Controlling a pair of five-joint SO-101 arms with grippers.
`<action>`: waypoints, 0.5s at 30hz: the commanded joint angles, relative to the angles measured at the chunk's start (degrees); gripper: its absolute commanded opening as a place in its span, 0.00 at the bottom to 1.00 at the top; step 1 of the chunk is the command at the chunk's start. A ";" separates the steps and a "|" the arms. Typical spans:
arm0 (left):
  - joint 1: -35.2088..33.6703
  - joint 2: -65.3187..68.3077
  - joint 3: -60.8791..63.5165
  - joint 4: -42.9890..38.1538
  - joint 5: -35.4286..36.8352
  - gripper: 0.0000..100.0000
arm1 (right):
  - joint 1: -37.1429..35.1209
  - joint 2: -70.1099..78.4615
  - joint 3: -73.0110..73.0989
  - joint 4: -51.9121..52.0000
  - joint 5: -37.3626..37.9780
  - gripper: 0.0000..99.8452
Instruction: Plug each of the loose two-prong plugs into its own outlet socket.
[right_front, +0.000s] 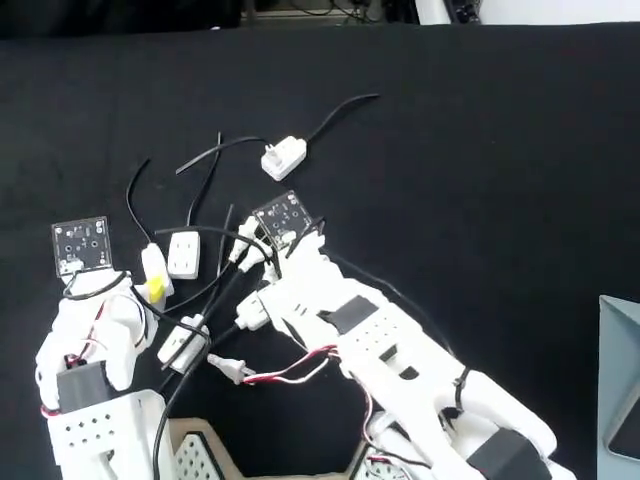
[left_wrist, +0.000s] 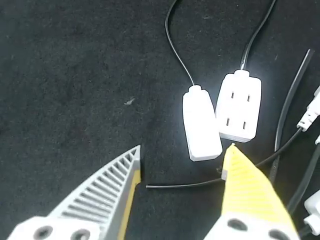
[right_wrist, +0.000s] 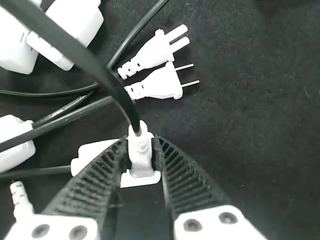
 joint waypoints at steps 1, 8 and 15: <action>-0.57 -0.53 -0.22 0.00 0.62 0.27 | -0.97 0.40 3.03 5.36 -0.53 0.01; -0.57 -0.53 -0.22 0.00 0.53 0.27 | -5.80 0.48 0.13 10.46 -0.09 0.01; -0.57 -0.53 -0.22 0.00 0.53 0.27 | -5.89 0.48 -0.04 3.60 -0.53 0.01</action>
